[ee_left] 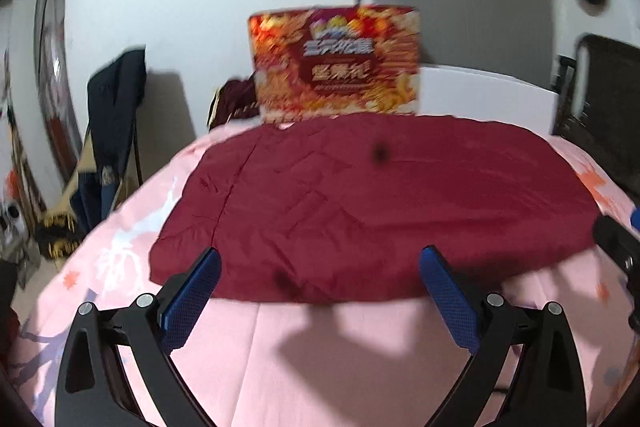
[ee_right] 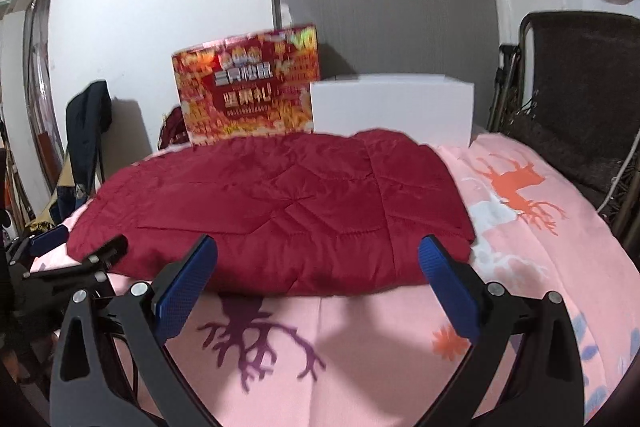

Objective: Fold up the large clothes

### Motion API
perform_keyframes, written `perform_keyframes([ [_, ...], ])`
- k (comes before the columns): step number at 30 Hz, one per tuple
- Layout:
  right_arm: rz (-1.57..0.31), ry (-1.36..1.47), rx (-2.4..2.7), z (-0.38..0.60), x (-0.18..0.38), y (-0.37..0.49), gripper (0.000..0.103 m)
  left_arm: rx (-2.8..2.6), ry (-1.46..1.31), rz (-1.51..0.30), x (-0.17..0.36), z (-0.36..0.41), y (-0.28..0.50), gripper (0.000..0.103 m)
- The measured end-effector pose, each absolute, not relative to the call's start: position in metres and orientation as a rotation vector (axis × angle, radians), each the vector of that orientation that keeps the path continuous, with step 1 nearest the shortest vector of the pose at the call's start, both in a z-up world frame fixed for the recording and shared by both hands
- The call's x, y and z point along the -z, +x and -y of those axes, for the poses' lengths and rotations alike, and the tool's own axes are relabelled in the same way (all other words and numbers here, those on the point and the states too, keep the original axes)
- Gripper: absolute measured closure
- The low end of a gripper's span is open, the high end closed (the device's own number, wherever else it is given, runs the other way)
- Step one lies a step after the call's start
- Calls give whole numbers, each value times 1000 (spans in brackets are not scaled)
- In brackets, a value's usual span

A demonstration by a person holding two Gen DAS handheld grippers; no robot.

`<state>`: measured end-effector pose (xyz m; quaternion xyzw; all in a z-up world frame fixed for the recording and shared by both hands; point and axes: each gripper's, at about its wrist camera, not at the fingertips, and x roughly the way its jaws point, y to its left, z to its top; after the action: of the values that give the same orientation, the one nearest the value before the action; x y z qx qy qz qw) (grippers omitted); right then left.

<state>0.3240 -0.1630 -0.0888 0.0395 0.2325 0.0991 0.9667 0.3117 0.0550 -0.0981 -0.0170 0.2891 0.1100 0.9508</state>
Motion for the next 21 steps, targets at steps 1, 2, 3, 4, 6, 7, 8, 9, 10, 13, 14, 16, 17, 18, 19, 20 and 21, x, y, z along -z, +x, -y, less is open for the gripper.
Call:
perform_keyframes([
  [1, -485, 78, -194, 162, 89, 334, 4, -239, -65, -600, 96, -61, 321, 3],
  [2, -500, 74, -189, 161, 89, 345, 4, -250, -99, -608, 93, -67, 329, 3],
  [3, -520, 72, -185, 160, 90, 358, 4, -257, -124, -610, 92, -72, 334, 3],
  [4, -535, 76, -183, 160, 93, 368, 4, -261, -155, -612, 92, -77, 340, 3],
  [6, -579, 98, -172, 164, 105, 389, 4, -264, -182, -620, 97, -85, 349, 3],
  [7, -613, 109, -168, 168, 112, 397, 4, -268, -175, -637, 105, -89, 354, 3],
  [8, -668, 138, -172, 175, 120, 406, 4, -277, -159, -666, 114, -93, 359, 3],
  [9, -704, 195, -203, 186, 125, 413, 4, -277, -160, -694, 119, -99, 363, 3],
  [10, -711, 234, -224, 195, 125, 415, 5, -264, -178, -705, 121, -105, 364, 3],
  [13, -673, 216, -93, 217, 120, 411, 4, -346, -231, -691, 118, -134, 360, 3],
  [14, -674, 187, 21, 227, 121, 411, 4, -399, -232, -686, 118, -142, 357, 3],
  [16, -708, 254, 75, 250, 128, 413, 4, -538, -253, -697, 119, -167, 349, 3],
  [17, -723, 325, 85, 265, 132, 414, 4, -568, -286, -706, 121, -179, 345, 3],
  [18, -722, 425, 116, 285, 136, 411, 4, -565, -353, -707, 124, -192, 339, 3],
  [19, -708, 474, 159, 297, 136, 407, 4, -559, -412, -702, 125, -201, 333, 3],
  [20, -681, 507, 209, 307, 134, 401, 4, -558, -461, -689, 125, -206, 325, 3],
  [21, -640, 527, 242, 314, 130, 393, 4, -559, -466, -681, 124, -206, 320, 3],
])
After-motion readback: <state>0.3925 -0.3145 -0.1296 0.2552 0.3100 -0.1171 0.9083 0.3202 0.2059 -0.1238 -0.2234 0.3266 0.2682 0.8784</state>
